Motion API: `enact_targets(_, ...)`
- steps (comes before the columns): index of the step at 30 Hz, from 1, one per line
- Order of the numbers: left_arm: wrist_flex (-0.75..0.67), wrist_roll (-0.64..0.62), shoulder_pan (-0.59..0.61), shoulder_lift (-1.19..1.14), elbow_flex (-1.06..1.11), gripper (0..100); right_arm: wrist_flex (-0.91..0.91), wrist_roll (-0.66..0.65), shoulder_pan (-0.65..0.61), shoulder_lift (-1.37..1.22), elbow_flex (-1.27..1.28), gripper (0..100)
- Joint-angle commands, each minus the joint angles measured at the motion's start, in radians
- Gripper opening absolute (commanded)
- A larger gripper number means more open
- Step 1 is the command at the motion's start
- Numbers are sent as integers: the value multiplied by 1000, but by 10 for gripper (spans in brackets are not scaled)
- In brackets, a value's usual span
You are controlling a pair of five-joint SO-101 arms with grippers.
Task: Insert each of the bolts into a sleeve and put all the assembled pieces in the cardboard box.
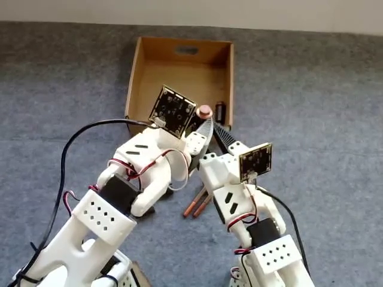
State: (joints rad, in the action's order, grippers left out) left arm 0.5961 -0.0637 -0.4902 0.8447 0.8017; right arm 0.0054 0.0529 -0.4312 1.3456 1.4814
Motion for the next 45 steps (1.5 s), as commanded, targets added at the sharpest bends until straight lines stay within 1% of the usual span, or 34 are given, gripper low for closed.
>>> enact_targets(1,17,8,31,8,-7,35,-21,3,2,12,-12,5)
enact_targets(5,17,8,31,10,-5,152,-21,3,2,12,-12,5)
enact_targets(8,34,8,31,10,-5,214,-21,3,2,12,-12,5)
enact_targets(13,52,8,31,41,-4,220,-21,3,2,12,-12,5)
enact_targets(18,101,11,30,214,-2,220,-21,3,2,12,-12,5)
enact_targets(23,180,17,36,352,-2,223,-21,3,2,12,-12,5)
enact_targets(25,204,54,84,377,-2,220,-21,3,2,10,-12,5)
enact_targets(28,236,95,194,380,-2,209,-21,3,2,10,-12,5)
enact_targets(29,252,104,236,377,5,179,-21,3,2,10,-12,5)
enact_targets(32,259,115,352,325,85,32,-19,3,1,10,-12,5)
enact_targets(33,256,127,394,294,125,0,-19,3,-2,10,-12,5)
enact_targets(35,192,170,460,211,191,25,-15,3,-2,10,-13,5)
enact_targets(37,117,187,513,116,243,7,36,3,-2,10,-24,5)
enact_targets(39,52,187,559,13,268,9,93,3,-2,10,-61,5)
enact_targets(42,-9,186,598,-128,271,9,199,3,2,8,-154,5)
enact_targets(45,-37,184,601,-229,274,9,257,3,2,5,-251,5)
